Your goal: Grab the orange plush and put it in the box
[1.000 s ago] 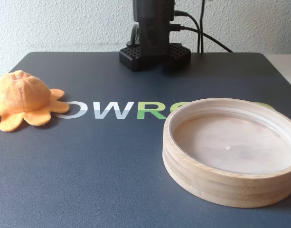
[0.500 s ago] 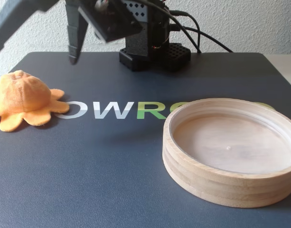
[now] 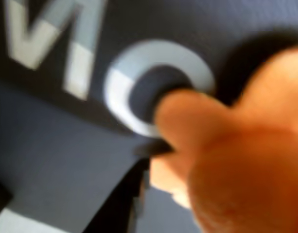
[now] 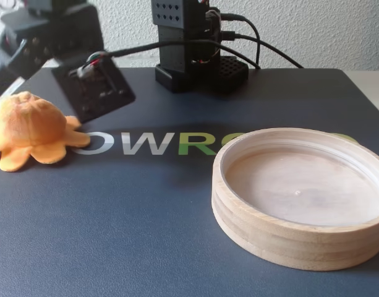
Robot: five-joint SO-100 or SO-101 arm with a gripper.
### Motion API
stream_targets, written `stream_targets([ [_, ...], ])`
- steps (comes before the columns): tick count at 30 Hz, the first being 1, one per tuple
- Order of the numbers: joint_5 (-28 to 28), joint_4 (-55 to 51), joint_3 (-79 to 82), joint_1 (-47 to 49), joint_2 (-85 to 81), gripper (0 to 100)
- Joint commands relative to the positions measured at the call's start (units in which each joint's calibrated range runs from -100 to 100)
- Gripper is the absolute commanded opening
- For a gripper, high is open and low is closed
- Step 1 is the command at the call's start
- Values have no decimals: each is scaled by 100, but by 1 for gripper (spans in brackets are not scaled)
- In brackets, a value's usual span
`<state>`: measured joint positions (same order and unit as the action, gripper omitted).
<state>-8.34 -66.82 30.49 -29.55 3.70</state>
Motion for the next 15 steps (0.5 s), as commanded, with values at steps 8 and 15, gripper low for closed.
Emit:
stream_targets([
  [8, 155, 336, -547, 120, -83, 0],
  [15, 286, 171, -637, 538, -345, 1],
])
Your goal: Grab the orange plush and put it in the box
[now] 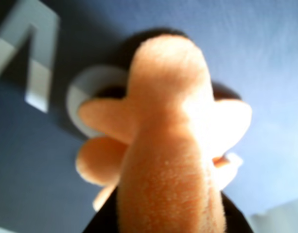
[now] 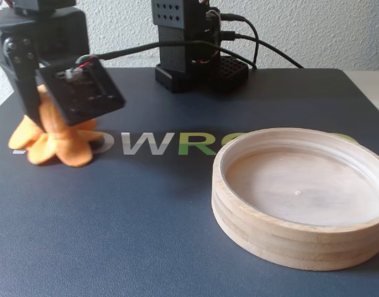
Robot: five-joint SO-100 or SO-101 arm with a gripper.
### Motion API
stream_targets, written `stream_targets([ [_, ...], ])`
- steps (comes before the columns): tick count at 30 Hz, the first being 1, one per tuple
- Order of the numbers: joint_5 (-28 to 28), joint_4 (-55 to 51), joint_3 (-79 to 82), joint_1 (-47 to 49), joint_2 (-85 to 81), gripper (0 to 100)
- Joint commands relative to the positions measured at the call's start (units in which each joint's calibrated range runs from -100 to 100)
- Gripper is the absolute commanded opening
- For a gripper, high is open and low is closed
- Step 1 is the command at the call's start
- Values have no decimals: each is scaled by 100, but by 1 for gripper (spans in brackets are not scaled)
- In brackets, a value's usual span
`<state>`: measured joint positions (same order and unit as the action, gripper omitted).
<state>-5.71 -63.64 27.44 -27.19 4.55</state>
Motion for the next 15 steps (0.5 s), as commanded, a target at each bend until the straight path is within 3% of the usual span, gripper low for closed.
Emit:
stream_targets([
  [1, 23, -286, -414, 422, -573, 1],
  [7, -14, -1330, -1139, 1520, -1366, 1],
  [15, -449, -1783, -2861, 3560, -792, 1],
])
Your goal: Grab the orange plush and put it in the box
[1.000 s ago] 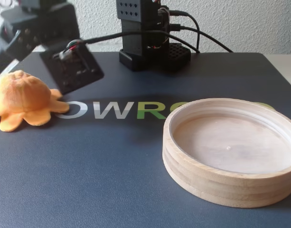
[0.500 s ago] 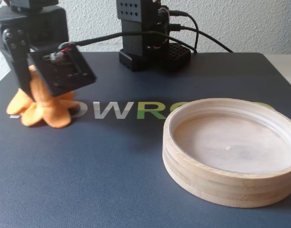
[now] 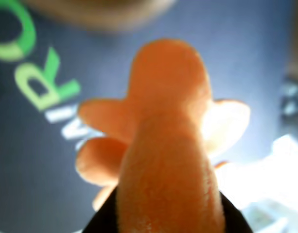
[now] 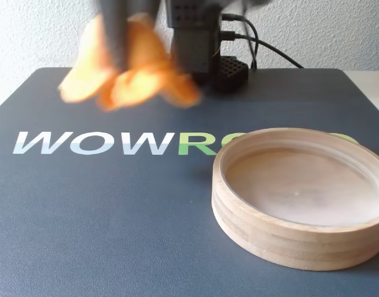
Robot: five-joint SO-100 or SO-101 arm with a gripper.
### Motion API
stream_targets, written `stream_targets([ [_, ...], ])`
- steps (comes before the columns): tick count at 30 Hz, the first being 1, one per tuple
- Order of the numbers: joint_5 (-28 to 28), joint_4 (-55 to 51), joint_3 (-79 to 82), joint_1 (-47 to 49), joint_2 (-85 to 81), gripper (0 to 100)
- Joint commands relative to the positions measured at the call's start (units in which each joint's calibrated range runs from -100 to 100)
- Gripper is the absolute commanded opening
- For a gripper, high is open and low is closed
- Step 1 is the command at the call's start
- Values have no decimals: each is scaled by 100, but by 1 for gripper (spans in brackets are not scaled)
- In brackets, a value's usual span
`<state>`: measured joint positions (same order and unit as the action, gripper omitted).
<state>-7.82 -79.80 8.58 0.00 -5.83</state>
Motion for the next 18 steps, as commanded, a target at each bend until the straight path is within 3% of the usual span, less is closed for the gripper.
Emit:
stream_targets([
  [1, -364, -262, -1266, 1042, 431, 1],
  [6, -1088, -880, -3024, 1909, 1670, 1],
  [12, -1287, -1428, -4593, 2357, 2530, 2],
  [18, -1287, -1498, -4811, 2387, 2648, 2],
])
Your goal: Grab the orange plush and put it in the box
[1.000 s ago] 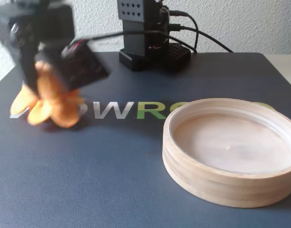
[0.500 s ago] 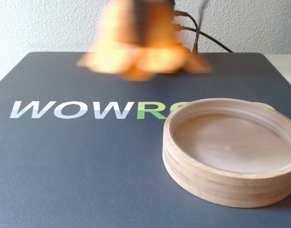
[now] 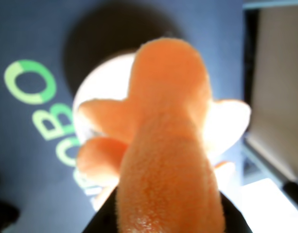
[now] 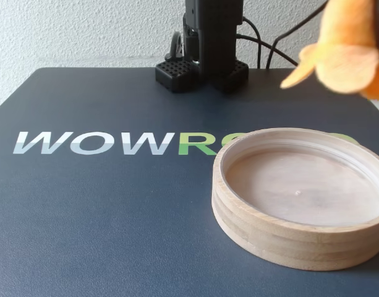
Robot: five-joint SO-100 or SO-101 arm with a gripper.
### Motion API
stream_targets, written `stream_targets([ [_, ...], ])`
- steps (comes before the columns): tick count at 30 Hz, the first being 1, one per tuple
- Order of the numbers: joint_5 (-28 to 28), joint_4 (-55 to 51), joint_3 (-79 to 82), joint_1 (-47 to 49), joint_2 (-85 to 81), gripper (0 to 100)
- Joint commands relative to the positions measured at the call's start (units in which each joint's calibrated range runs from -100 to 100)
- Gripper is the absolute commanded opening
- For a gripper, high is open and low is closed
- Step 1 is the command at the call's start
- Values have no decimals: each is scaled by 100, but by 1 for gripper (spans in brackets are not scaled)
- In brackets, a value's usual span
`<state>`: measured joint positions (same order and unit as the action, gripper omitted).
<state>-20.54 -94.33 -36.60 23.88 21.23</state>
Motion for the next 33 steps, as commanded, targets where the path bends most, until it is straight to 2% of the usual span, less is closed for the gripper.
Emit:
stream_targets([
  [1, 0, -45, -293, -23, -40, 3],
  [7, -21, -245, -275, -8, -48, 25],
  [9, -21, -254, -275, -31, -40, 29],
  [33, 89, -506, -157, -314, -141, 27],
])
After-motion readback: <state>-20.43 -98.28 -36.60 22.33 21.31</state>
